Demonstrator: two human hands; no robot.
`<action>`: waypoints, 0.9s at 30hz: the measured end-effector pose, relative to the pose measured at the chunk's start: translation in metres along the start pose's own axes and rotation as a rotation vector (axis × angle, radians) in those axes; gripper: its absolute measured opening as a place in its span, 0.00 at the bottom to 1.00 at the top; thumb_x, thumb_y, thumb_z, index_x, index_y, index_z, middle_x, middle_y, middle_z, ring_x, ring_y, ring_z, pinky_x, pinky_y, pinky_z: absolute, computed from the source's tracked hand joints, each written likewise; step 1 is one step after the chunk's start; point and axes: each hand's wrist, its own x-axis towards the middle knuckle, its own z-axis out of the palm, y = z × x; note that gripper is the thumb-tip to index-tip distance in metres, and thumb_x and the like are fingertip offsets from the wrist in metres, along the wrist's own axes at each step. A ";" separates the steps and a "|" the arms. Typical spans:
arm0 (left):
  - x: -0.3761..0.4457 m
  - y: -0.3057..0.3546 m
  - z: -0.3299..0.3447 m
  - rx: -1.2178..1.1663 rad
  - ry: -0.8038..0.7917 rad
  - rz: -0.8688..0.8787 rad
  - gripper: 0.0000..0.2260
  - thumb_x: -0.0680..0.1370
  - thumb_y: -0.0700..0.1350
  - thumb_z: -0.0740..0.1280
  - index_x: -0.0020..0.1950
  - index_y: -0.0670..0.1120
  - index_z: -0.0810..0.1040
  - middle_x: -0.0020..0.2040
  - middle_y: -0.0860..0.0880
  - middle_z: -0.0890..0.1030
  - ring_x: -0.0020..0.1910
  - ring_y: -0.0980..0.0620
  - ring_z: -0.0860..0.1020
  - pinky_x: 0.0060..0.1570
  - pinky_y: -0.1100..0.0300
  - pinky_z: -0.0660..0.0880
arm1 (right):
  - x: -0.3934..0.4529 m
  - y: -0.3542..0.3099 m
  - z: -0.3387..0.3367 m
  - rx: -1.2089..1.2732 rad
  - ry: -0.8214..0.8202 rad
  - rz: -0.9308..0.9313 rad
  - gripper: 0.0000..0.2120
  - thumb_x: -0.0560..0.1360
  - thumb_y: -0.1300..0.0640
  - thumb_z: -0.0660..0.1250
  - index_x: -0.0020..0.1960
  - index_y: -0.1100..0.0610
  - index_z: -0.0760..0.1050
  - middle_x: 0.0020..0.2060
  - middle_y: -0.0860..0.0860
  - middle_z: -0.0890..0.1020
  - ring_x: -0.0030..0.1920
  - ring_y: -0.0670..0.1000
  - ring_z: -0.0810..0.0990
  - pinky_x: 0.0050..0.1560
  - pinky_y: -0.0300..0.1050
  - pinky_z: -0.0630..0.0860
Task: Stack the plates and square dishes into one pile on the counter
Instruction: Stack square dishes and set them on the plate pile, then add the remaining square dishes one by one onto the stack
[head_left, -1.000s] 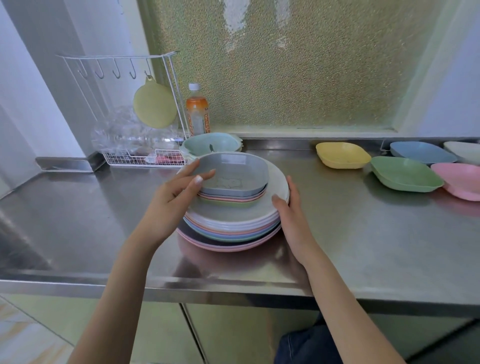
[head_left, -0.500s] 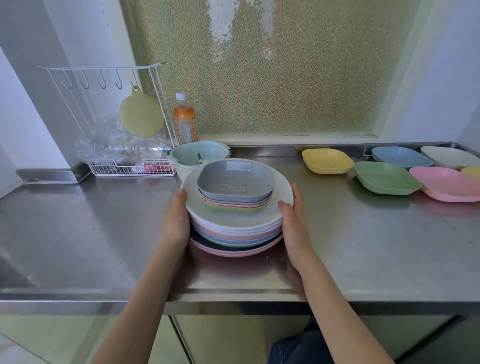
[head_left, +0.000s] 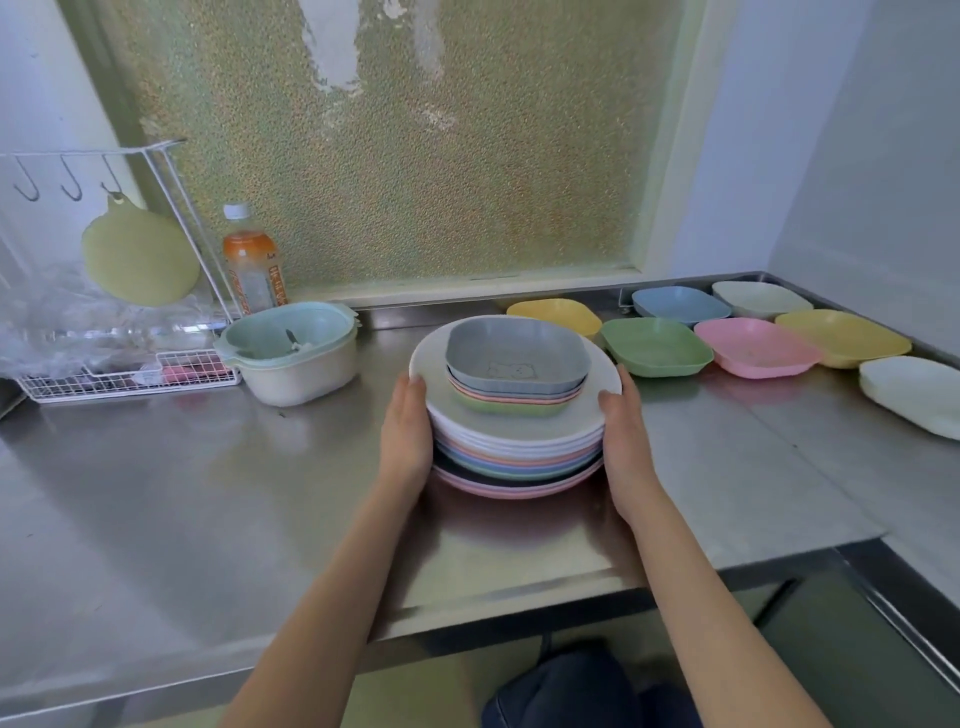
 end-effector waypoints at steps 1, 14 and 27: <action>0.000 0.000 0.008 -0.004 -0.009 0.018 0.14 0.80 0.56 0.53 0.57 0.56 0.75 0.55 0.57 0.79 0.60 0.53 0.74 0.62 0.57 0.66 | 0.003 -0.001 -0.007 0.002 0.017 0.000 0.29 0.71 0.49 0.54 0.73 0.46 0.61 0.67 0.47 0.72 0.64 0.48 0.71 0.63 0.48 0.70; 0.000 0.000 0.069 0.021 -0.186 0.114 0.12 0.82 0.52 0.53 0.60 0.56 0.73 0.54 0.62 0.77 0.54 0.70 0.74 0.55 0.71 0.67 | 0.023 -0.006 -0.068 0.020 0.105 -0.032 0.22 0.77 0.56 0.54 0.71 0.46 0.64 0.64 0.46 0.75 0.63 0.48 0.73 0.64 0.51 0.70; 0.045 0.055 0.087 0.402 -0.351 0.271 0.22 0.76 0.56 0.58 0.68 0.50 0.72 0.66 0.50 0.75 0.66 0.50 0.71 0.64 0.58 0.65 | 0.024 -0.056 -0.038 -0.466 0.064 -0.195 0.27 0.73 0.59 0.59 0.71 0.48 0.64 0.66 0.50 0.73 0.65 0.50 0.71 0.63 0.45 0.68</action>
